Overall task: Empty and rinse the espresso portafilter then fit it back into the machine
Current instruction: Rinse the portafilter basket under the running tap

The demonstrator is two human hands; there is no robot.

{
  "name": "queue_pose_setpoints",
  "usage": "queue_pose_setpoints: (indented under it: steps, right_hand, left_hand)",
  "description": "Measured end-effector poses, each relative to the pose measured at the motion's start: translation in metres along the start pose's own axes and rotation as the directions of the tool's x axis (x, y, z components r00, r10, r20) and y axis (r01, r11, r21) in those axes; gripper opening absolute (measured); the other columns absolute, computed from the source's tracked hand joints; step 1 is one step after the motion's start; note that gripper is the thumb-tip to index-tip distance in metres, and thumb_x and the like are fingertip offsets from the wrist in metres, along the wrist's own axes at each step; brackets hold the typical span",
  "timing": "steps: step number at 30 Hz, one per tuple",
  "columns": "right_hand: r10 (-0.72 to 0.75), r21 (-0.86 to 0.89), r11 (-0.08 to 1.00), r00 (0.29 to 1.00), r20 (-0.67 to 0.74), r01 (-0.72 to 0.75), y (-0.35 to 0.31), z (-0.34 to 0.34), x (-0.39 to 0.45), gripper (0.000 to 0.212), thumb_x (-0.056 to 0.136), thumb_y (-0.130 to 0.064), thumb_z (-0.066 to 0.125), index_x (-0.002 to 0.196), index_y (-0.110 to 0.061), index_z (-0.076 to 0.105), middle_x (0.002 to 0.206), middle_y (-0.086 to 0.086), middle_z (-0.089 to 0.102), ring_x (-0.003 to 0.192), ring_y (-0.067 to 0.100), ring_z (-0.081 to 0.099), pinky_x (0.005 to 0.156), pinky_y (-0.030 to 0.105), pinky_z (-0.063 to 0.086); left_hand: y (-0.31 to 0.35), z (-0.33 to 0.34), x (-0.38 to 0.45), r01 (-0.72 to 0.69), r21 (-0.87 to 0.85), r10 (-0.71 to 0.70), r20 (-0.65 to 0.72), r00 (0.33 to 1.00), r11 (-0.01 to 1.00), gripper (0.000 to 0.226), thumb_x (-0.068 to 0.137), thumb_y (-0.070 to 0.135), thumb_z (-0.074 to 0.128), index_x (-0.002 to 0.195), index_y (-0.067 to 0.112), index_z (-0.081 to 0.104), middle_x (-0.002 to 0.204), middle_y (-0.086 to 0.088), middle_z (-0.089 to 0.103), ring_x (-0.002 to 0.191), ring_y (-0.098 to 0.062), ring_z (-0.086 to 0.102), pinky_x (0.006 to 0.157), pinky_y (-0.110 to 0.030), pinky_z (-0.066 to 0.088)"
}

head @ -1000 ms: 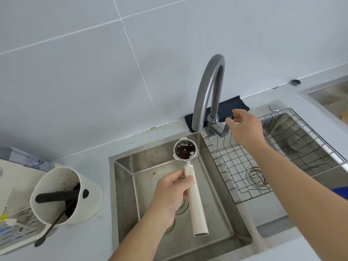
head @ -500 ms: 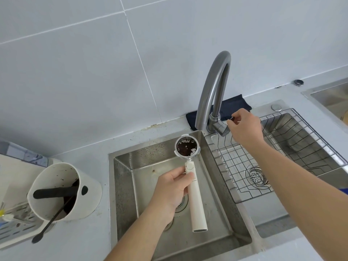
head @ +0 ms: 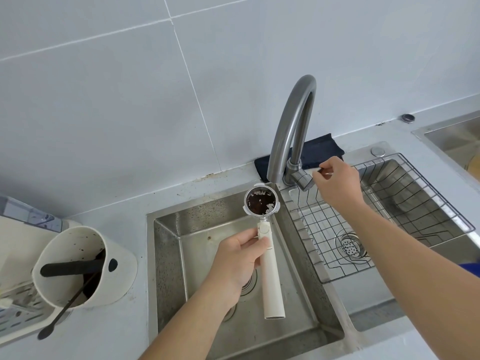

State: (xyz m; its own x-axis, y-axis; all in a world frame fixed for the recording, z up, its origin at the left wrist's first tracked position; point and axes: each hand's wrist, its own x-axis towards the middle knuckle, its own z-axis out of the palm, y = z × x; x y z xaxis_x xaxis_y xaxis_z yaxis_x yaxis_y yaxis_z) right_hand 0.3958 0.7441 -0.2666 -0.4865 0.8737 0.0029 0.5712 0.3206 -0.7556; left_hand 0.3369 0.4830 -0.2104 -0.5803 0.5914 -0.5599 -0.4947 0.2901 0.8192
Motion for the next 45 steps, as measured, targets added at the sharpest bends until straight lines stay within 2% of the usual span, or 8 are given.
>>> queue_pose_setpoints:
  steps: [8, 17, 23, 31, 38, 42, 45]
  right_hand:
    - [0.004, 0.024, 1.000, 1.000, -0.004, -0.004, 0.0029, 0.0009, -0.0017, 0.015, 0.091, -0.025, 0.063, 0.104, -0.020, 0.059, 0.083, -0.017, 0.061, 0.073, 0.004, 0.060, 0.049, 0.023, 0.043]
    - [0.010, 0.042, 0.999, 1.000, 0.006, -0.011, 0.0054, -0.0004, -0.0016, 0.013, 0.091, -0.026, 0.064, 0.102, -0.021, 0.060, 0.085, -0.015, 0.064, 0.074, 0.009, 0.063, 0.048, 0.024, 0.046]
    - [0.017, 0.052, 0.999, 1.000, 0.013, -0.017, 0.0083, -0.0002, -0.0040, 0.012, 0.091, -0.027, 0.065, 0.100, -0.021, 0.060, 0.086, -0.013, 0.064, 0.075, 0.011, 0.064, 0.050, 0.028, 0.050]
    - [0.027, 0.072, 0.997, 1.000, 0.013, -0.027, 0.0084, -0.0005, -0.0052, 0.009, 0.090, -0.027, 0.066, 0.095, -0.025, 0.059, 0.086, -0.016, 0.063, 0.074, 0.007, 0.063, 0.052, 0.023, 0.044]
    - [0.024, 0.073, 0.997, 1.000, 0.012, -0.025, 0.0102, -0.0009, -0.0056, 0.009, 0.090, -0.027, 0.066, 0.095, -0.026, 0.058, 0.085, -0.017, 0.063, 0.074, 0.005, 0.062, 0.052, 0.023, 0.043]
    - [0.013, 0.066, 0.998, 1.000, 0.008, -0.013, 0.0094, 0.0006, -0.0051, 0.010, 0.090, -0.028, 0.066, 0.096, -0.026, 0.058, 0.085, -0.018, 0.063, 0.076, 0.002, 0.061, 0.052, 0.022, 0.043]
    - [0.011, 0.061, 0.998, 1.000, 0.006, -0.011, 0.0098, 0.0007, -0.0048, 0.010, 0.090, -0.028, 0.066, 0.096, -0.026, 0.058, 0.085, -0.017, 0.063, 0.076, 0.001, 0.061, 0.051, 0.022, 0.043]
  left_hand:
    - [0.0030, 0.0025, 0.0012, 0.001, -0.004, -0.001, 0.014, 1.000, 1.000, 0.018, 0.088, 0.004, 0.067, 0.090, 0.017, 0.078, 0.075, 0.005, 0.073, 0.074, -0.012, 0.063, 0.081, -0.033, 0.053]
    - [0.0053, 0.0028, -0.0004, -0.006, 0.012, 0.005, 0.035, 0.999, 1.000, 0.024, 0.088, 0.007, 0.067, 0.080, 0.024, 0.082, 0.077, 0.004, 0.073, 0.075, -0.013, 0.063, 0.089, -0.041, 0.053]
    - [0.0038, 0.0029, -0.0015, -0.006, 0.009, 0.006, 0.024, 1.000, 1.000, 0.022, 0.088, 0.005, 0.067, 0.081, 0.021, 0.081, 0.077, 0.004, 0.074, 0.075, -0.014, 0.062, 0.082, -0.036, 0.051]
    - [0.0001, 0.0038, 0.0009, 0.005, 0.021, -0.006, 0.047, 0.999, 1.000, 0.023, 0.088, 0.005, 0.067, 0.082, 0.021, 0.081, 0.077, 0.003, 0.073, 0.072, -0.012, 0.063, 0.078, -0.032, 0.052]
    - [-0.0009, 0.0027, 0.0027, 0.045, 0.054, -0.050, 0.092, 0.994, 0.998, 0.018, 0.090, 0.009, 0.065, 0.087, 0.018, 0.081, 0.081, 0.001, 0.072, 0.076, -0.014, 0.062, 0.084, -0.035, 0.051]
    - [0.0027, 0.0033, 0.0042, 0.082, 0.026, -0.084, 0.129, 0.988, 0.996, 0.017, 0.090, 0.010, 0.065, 0.088, 0.015, 0.081, 0.087, -0.003, 0.073, 0.073, -0.012, 0.065, 0.074, -0.026, 0.055]
    - [0.0059, 0.0049, 0.0045, 0.133, -0.017, -0.129, 0.153, 0.980, 0.991, 0.020, 0.091, 0.010, 0.064, 0.084, 0.016, 0.082, 0.087, -0.005, 0.076, 0.073, -0.013, 0.067, 0.071, -0.026, 0.057]
